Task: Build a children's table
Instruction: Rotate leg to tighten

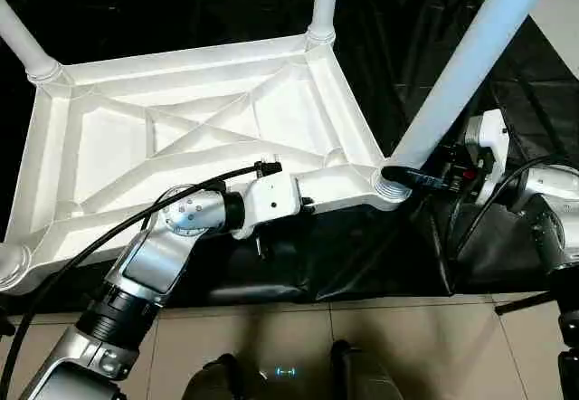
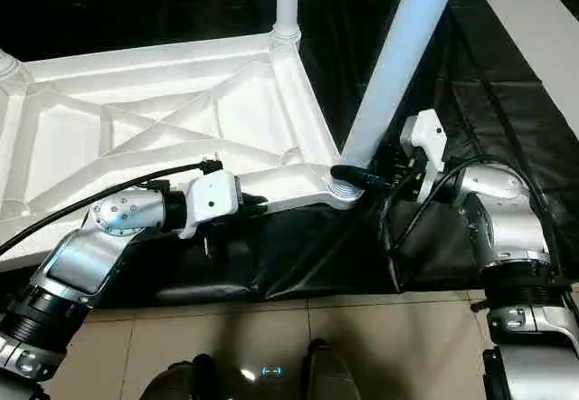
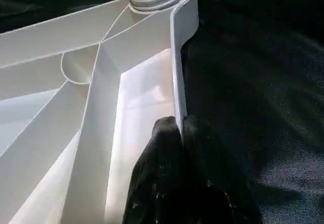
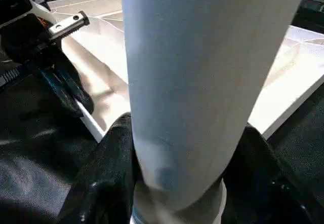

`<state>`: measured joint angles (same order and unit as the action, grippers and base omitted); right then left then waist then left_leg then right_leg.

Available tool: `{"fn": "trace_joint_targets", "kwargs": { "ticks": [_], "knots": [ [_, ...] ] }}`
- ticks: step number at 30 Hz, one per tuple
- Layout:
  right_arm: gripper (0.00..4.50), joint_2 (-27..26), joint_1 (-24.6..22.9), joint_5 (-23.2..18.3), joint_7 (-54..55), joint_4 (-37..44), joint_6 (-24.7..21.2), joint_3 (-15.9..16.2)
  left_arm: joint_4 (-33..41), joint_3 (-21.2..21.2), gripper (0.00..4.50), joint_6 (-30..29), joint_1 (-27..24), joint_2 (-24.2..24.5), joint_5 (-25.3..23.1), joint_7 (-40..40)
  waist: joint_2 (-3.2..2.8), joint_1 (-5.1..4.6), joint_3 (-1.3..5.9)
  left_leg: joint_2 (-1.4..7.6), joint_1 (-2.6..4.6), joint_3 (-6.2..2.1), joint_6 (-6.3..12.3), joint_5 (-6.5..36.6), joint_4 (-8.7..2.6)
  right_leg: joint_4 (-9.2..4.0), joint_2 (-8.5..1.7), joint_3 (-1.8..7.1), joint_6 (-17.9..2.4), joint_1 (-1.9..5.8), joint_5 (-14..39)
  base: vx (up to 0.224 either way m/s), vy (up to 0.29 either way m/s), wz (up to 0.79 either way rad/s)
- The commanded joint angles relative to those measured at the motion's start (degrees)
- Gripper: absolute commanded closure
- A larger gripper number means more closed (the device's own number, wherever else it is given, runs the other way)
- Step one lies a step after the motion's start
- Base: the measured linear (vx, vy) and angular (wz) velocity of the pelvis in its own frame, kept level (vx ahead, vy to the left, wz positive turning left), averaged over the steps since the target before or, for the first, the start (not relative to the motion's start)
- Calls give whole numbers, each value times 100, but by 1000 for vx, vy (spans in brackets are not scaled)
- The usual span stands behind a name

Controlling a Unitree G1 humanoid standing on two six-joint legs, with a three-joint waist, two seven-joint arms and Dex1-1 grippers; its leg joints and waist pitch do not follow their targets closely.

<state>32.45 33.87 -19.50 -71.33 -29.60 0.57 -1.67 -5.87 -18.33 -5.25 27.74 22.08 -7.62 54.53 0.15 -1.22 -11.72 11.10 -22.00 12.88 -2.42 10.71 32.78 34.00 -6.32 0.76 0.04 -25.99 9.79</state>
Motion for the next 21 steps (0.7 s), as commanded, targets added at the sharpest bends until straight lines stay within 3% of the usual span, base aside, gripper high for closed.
{"fn": "trace_joint_targets", "kwargs": {
  "ticks": [1,7,12,17,19,21],
  "knots": [
    [259,24,-55,63,3,-15,40,-6,-267,-265,450,-178,-374,52,-7,78,156,51,415,146,99,-51,1419,-105,-237,-193,-56,29,-1903,349,-245,0,0,0],
    [260,-154,-158,279,737,-15,27,-66,-196,-194,450,-365,-432,-14,53,-17,156,33,399,147,93,-51,1333,4,-256,-228,-64,27,-1844,335,11,0,0,0],
    [260,-563,-260,670,1813,-225,38,-13,-56,-154,450,-789,-438,-217,119,-173,147,-8,354,151,92,-73,922,596,-330,-337,-81,29,-1644,314,955,0,0,0],
    [260,-1033,-212,889,2973,-582,-51,-70,164,-162,450,-1353,-357,-435,203,-255,148,-26,312,136,75,-140,397,1324,-444,-463,-96,25,-1148,271,2141,0,0,0],
    [260,-1230,-139,1064,3532,-868,-83,-57,350,-184,450,-1765,-304,-575,272,-281,150,-30,317,134,96,-144,317,1429,-460,-479,-77,21,-1081,247,2153,0,0,0],
    [260,-1308,-102,1111,3743,-990,-93,-55,446,-211,450,-1966,-289,-632,316,-274,123,-47,333,129,74,-154,255,1405,-491,-470,-71,3,-1120,271,1914,0,0,0]
  ]
}}
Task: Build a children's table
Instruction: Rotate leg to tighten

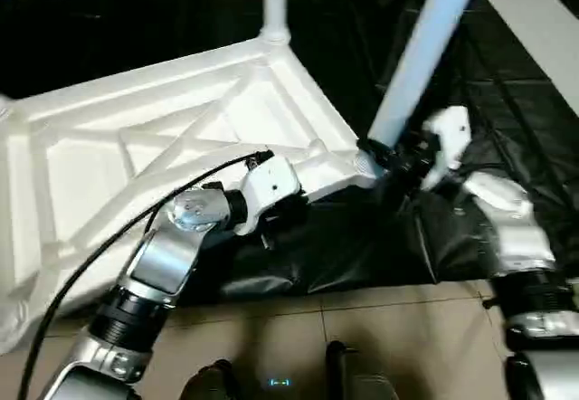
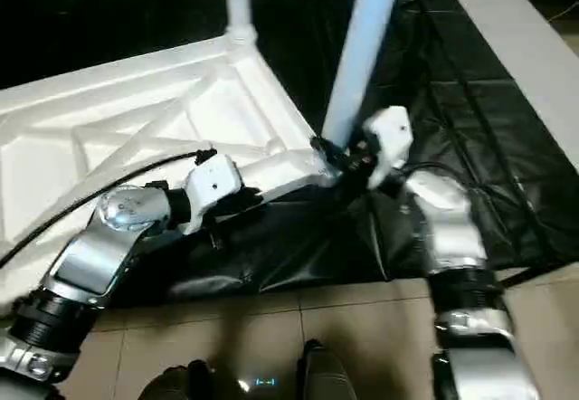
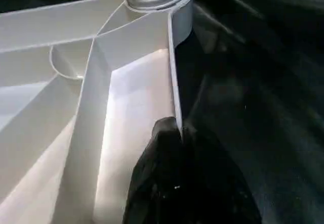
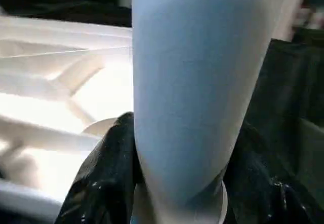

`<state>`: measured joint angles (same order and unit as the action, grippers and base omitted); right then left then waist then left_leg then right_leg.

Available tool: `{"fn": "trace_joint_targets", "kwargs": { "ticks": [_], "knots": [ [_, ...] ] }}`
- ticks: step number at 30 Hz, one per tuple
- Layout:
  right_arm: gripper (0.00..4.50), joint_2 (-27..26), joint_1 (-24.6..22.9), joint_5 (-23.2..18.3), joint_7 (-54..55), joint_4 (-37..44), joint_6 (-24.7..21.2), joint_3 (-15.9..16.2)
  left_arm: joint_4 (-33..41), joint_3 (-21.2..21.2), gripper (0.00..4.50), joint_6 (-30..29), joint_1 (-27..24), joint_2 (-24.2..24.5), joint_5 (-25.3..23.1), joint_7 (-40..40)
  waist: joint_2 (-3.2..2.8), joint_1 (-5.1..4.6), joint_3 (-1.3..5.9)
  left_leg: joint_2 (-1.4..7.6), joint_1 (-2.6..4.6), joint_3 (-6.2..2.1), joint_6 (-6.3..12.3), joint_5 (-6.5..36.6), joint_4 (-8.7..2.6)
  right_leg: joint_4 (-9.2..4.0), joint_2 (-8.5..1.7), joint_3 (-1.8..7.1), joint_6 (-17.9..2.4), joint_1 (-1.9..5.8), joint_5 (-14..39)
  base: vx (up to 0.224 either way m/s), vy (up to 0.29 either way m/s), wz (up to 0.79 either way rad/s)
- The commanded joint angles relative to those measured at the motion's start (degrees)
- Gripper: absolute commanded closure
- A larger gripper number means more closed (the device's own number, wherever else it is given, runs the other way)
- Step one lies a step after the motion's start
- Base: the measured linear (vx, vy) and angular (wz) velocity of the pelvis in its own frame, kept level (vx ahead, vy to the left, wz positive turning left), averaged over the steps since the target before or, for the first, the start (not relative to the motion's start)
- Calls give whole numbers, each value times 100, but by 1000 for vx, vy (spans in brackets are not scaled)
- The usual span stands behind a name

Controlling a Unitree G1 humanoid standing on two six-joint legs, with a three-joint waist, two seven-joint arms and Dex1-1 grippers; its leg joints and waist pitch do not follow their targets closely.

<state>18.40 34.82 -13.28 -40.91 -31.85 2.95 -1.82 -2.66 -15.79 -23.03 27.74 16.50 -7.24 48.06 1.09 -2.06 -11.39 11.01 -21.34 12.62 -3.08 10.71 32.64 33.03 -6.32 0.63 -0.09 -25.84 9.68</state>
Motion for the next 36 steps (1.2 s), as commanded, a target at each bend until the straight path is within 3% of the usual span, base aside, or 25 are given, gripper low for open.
{"fn": "trace_joint_targets", "kwargs": {
  "ticks": [1,3,6,11,16,21,24,25,28,30,32,34,35,36],
  "knots": [
    [260,28,-134,552,983,-925,-377,-40,206,-488,450,-424,-256,-173,284,312,14,39,301,140,11,-129,292,1395,-481,-369,-72,14,-1123,258,1854,0,0,0],
    [260,-102,-19,678,1519,-1189,-432,-47,314,-495,450,-956,-160,-423,272,112,9,18,278,148,62,-104,195,1688,-494,-409,-49,26,-1130,192,1877,0,0,0],
    [260,-386,158,818,2431,-1577,-402,-81,302,-424,450,-1835,119,-1061,159,-504,38,8,297,140,79,-110,39,1947,-505,-429,-35,15,-1016,178,1980,0,0,0],
    [260,-764,381,850,3270,-2003,-310,-151,-28,-360,450,-2120,460,-1642,106,-1057,58,36,310,93,48,-116,121,2072,-510,-461,-7,-8,-765,167,1863,0,0,0],
    [260,-858,587,781,3396,-2199,-265,-190,17,-381,450,-2084,494,-1506,138,-961,53,32,303,95,29,-124,161,2069,-527,-454,-3,-22,-738,176,1688,0,0,0],
    [260,-808,622,725,2982,-2078,-53,-118,63,-334,450,-1977,439,-1265,119,-885,60,18,289,102,35,-131,149,2220,-536,-477,-16,-19,-704,152,1872,0,0,0],
    [260,-761,604,668,2710,-1963,57,-90,87,-336,450,-1873,415,-1154,152,-815,58,15,285,110,39,-120,167,2110,-538,-468,-8,-13,-749,152,1693,0,0,0],
    [225,-753,603,645,2659,-1945,76,-94,93,-338,450,-1859,412,-1132,162,-800,60,16,286,108,37,-119,174,2096,-537,-466,-8,-15,-761,157,1663,0,0,0],
    [188,-653,588,604,2437,-1762,145,-74,105,-345,450,-1793,389,-1037,173,-754,63,20,298,113,36,-107,210,1928,-524,-443,-11,-10,-868,175,1436,0,0,0],
    [181,-572,572,552,2308,-1550,138,-87,110,-339,450,-1756,379,-991,189,-727,54,75,319,123,94,-50,328,1567,-482,-412,8,3,-1048,169,925,0,0,0],
    [150,-482,546,514,2232,-1287,188,-119,123,-354,450,-1707,371,-917,238,-702,57,119,330,114,61,-33,430,1223,-462,-362,15,5,-1181,211,564,0,0,0],
    [140,-435,517,464,2190,-1092,182,-161,125,-374,450,-1598,365,-863,259,-652,45,127,359,111,63,-21,531,763,-424,-284,13,6,-1357,246,15,26,3,1],
    [140,-378,476,426,2149,-887,158,-192,128,-374,450,-1557,354,-821,271,-618,43,168,396,90,87,7,727,151,-360,-193,53,18,-1528,270,-876,51,5,3],
    [123,-348,456,419,2128,-810,148,-200,125,-379,450,-1508,349,-796,275,-596,44,185,424,86,79,8,815,-136,-330,-139,54,24,-1589,291,-1287,0,0,0]
  ]
}}
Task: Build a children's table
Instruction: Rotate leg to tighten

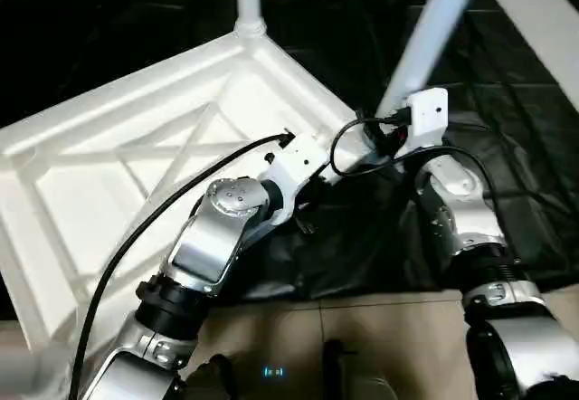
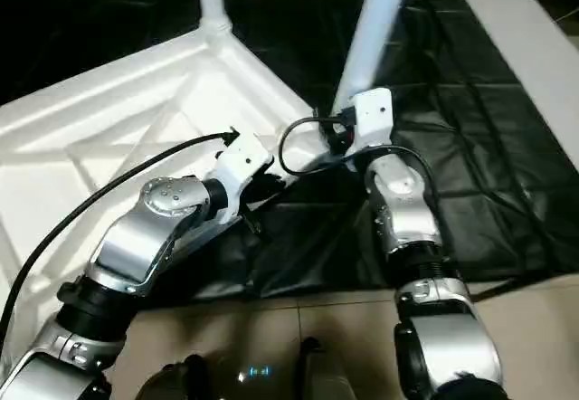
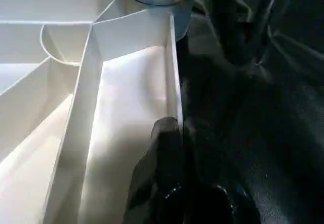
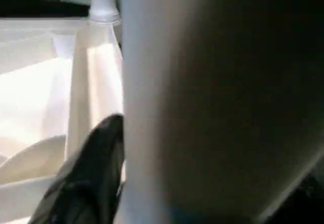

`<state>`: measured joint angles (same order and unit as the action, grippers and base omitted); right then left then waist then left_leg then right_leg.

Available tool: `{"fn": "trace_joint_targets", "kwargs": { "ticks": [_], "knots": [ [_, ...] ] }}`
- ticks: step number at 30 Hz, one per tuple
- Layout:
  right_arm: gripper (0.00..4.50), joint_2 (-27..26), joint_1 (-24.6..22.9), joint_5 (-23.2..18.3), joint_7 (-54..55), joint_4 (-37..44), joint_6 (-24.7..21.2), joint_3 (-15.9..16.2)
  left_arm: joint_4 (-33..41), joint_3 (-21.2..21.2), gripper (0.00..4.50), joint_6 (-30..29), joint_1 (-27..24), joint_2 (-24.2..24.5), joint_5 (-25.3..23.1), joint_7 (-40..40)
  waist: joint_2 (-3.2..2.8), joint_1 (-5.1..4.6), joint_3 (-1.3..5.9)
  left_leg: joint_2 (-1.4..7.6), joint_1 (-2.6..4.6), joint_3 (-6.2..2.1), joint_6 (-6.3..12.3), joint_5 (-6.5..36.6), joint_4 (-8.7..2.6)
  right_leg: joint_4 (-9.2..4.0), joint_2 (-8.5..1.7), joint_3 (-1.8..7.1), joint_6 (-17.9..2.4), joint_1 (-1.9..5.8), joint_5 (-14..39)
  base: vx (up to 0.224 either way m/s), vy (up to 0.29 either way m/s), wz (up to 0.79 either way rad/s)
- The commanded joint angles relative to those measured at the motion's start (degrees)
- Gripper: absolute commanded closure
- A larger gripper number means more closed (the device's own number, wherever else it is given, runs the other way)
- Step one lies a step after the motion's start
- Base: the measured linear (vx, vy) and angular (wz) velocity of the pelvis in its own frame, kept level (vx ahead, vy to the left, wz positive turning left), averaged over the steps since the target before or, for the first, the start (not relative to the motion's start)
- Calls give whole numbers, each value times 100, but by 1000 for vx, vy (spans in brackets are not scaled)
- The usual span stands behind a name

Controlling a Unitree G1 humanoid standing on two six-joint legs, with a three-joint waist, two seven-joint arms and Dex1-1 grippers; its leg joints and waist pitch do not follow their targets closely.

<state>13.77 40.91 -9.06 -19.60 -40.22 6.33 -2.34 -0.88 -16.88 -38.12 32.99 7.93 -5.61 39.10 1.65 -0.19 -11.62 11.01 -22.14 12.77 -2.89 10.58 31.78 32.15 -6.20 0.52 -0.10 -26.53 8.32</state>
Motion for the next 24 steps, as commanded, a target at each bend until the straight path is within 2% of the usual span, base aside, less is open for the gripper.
{"fn": "trace_joint_targets", "kwargs": {
  "ticks": [1,2,3,4,5,6,7,8,9,10,11,12,15,19,24],
  "knots": [
    [123,189,-203,-18,-55,219,-214,-169,-62,-284,450,123,-188,124,121,354,-4,11,455,60,121,-13,896,-399,-215,-13,59,37,-1614,385,-1528,0,0,0],
    [123,292,-302,-136,-255,541,-271,-210,-74,-289,450,237,-209,220,129,425,15,37,477,32,99,1,1083,-787,-173,43,78,45,-1662,401,-2148,0,0,0],
    [123,543,-505,-304,-641,1071,-439,-236,-130,-309,450,573,-245,438,136,609,-3,56,446,45,107,14,1233,-883,-161,45,76,37,-1732,361,-2351,0,0,0],
    [123,587,-543,-344,-731,1157,-470,-238,-140,-315,450,630,-251,477,141,641,-6,78,436,50,109,11,1285,-785,-165,36,74,31,-1728,370,-2254,0,0,0],
    [123,695,-646,-467,-970,1380,-568,-245,-168,-326,450,757,-266,571,149,718,2,82,416,70,95,9,1334,-560,-188,11,43,29,-1742,380,-1887,0,0,0],
    [123,935,-873,-705,-1421,1810,-825,-249,-244,-321,450,1032,-295,721,153,843,-5,94,396,94,106,8,1313,-315,-208,-29,23,23,-1731,375,-1369,0,0,0],
    [123,935,-873,-705,-1421,1810,-825,-249,-244,-321,450,1032,-295,721,153,843,-9,101,372,100,111,4,1306,-184,-222,-59,22,28,-1699,374,-1097,0,0,0],
    [123,1264,-1161,-934,-1949,2265,-1075,-226,-323,-303,450,1312,-325,861,153,968,-10,102,358,122,107,1,1239,-29,-234,-78,-2,29,-1665,371,-684,0,0,0],
    [123,1502,-1364,-1068,-2248,2545,-1222,-214,-362,-298,450,1586,-358,955,179,1095,-25,149,335,133,136,-6,1167,125,-250,-124,-6,31,-1572,360,-294,0,0,0],
    [123,1627,-1472,-1139,-2396,2687,-1293,-210,-379,-297,450,1740,-378,1005,200,1169,-17,185,326,147,150,-9,1113,241,-259,-138,-14,43,-1490,361,-75,0,0,0],
    [123,1841,-1650,-1302,-2705,2906,-1414,-217,-376,-294,450,2006,-433,1086,278,1342,-50,174,319,151,138,-13,1076,287,-272,-141,-26,39,-1481,347,31,0,0,0],
    [123,1944,-1738,-1388,-2869,3008,-1500,-229,-357,-298,450,2095,-463,1123,326,1421,-19,175,319,142,145,-9,1007,412,-272,-170,-22,43,-1435,349,229,0,0,0],
    [123,2199,-1941,-1496,-3281,3117,-1538,-283,-325,-335,450,2219,-529,1211,372,1499,-19,168,310,148,128,-9,873,659,-279,-200,-40,61,-1408,329,601,0,0,0],
    [123,2438,-2118,-1550,-3627,3241,-1666,-251,-367,-398,450,2412,-585,1347,411,1657,-12,168,323,135,125,-11,829,650,-265,-200,-46,72,-1374,320,700,0,0,0],
    [123,2427,-2125,-1658,-3866,3180,-1650,-141,-309,-388,450,2648,-691,1415,587,1978,-17,170,351,128,117,-12,956,420,-239,-150,-32,64,-1484,328,370,0,0,0]
  ]
}}
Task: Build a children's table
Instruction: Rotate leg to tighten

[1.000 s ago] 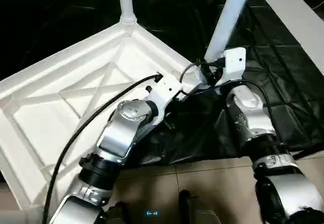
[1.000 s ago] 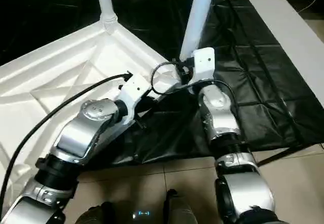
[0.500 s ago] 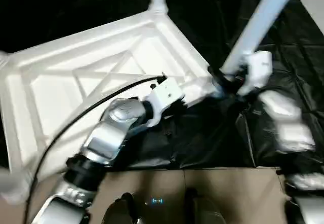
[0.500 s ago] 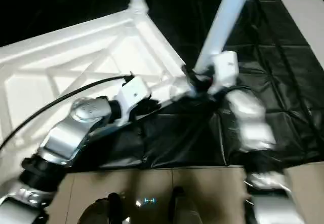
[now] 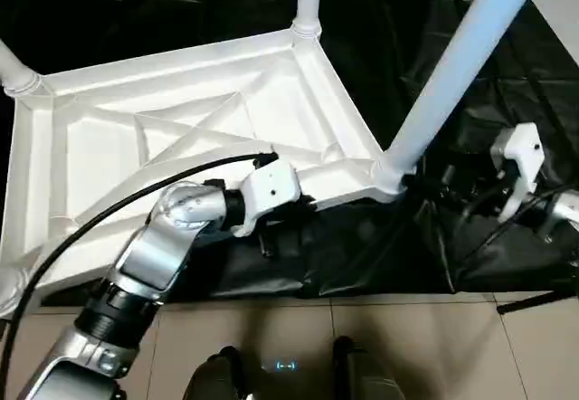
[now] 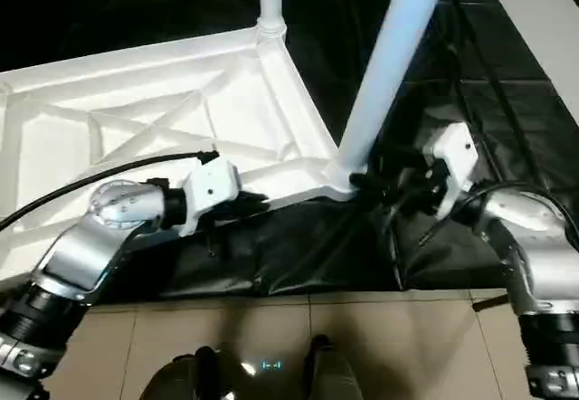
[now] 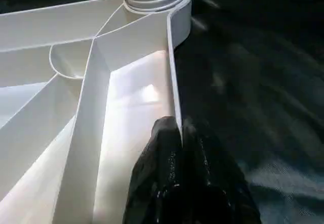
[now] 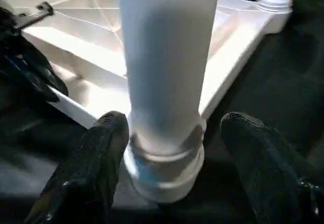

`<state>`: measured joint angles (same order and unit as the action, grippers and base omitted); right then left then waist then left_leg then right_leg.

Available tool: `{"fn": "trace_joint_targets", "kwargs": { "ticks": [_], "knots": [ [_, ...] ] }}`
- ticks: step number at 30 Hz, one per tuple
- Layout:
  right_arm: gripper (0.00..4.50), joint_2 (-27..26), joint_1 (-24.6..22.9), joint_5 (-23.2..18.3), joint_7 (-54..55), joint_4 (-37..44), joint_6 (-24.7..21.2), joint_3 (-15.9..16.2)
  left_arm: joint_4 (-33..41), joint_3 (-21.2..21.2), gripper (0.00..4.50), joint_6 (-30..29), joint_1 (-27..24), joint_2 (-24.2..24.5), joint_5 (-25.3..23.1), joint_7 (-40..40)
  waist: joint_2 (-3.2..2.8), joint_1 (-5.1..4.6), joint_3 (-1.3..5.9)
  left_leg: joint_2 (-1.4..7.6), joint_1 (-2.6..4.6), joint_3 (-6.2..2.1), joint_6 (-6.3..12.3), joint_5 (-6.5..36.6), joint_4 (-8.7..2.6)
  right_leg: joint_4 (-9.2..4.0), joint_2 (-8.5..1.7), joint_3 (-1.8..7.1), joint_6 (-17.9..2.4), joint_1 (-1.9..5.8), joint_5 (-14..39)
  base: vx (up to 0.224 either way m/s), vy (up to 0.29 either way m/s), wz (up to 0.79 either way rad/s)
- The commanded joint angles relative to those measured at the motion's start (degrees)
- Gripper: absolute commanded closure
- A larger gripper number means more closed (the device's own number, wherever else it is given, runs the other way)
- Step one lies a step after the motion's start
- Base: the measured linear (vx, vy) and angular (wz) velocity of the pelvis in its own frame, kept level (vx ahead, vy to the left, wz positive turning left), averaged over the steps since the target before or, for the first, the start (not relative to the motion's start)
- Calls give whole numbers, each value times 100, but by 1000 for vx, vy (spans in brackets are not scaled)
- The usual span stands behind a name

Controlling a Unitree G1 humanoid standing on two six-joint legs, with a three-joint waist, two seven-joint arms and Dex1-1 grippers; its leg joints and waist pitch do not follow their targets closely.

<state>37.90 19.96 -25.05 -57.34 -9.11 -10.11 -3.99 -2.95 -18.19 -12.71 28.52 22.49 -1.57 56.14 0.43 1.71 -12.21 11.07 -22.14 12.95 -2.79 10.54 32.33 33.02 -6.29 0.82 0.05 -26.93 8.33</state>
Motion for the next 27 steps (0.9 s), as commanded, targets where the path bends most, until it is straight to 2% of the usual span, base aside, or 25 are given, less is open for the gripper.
{"fn": "trace_joint_targets", "kwargs": {
  "ticks": [1,5,10,11,15,22,23,27],
  "knots": [
    [123,-33,28,15,-186,-42,113,106,-61,-268,450,121,-271,-27,217,350,97,-18,421,128,129,-27,961,410,-288,-232,-26,33,-1523,363,364,0,0,0],
    [123,-220,341,217,-330,-427,384,255,-30,-344,450,163,-307,-1,233,422,106,-22,446,129,137,-22,1006,324,-270,-208,-21,25,-1605,357,327,0,0,0],
    [123,-261,453,152,-469,-476,315,305,-74,-369,450,232,-309,-15,218,414,109,-4,465,130,139,-21,1093,137,-252,-172,-20,32,-1646,375,138,0,0,0],
    [138,-267,462,157,-496,-492,329,309,-79,-362,450,239,-313,-26,210,418,123,-7,481,126,135,-19,1120,93,-242,-161,-19,31,-1656,384,83,0,0,0],
    [160,-288,523,181,-576,-687,428,272,-78,-345,450,230,-309,-63,201,415,119,-4,498,122,129,-20,1177,52,-227,-152,-26,30,-1692,390,89,0,0,0],
    [217,-284,527,202,-660,-763,490,244,-95,-355,450,252,-316,-68,202,418,114,-2,526,118,126,-23,1257,-77,-200,-119,-17,27,-1749,401,-75,0,0,0],
    [236,-282,523,205,-667,-765,496,244,-94,-356,450,251,-316,-70,203,419,116,-1,528,116,126,-22,1273,-90,-195,-116,-16,26,-1757,401,-95,0,0,0],
    [253,-301,516,220,-738,-824,563,241,-79,-363,450,247,-330,-80,205,428,109,4,542,114,126,-21,1300,-128,-180,-104,-16,25,-1795,404,-146,0,0,0]
  ]
}}
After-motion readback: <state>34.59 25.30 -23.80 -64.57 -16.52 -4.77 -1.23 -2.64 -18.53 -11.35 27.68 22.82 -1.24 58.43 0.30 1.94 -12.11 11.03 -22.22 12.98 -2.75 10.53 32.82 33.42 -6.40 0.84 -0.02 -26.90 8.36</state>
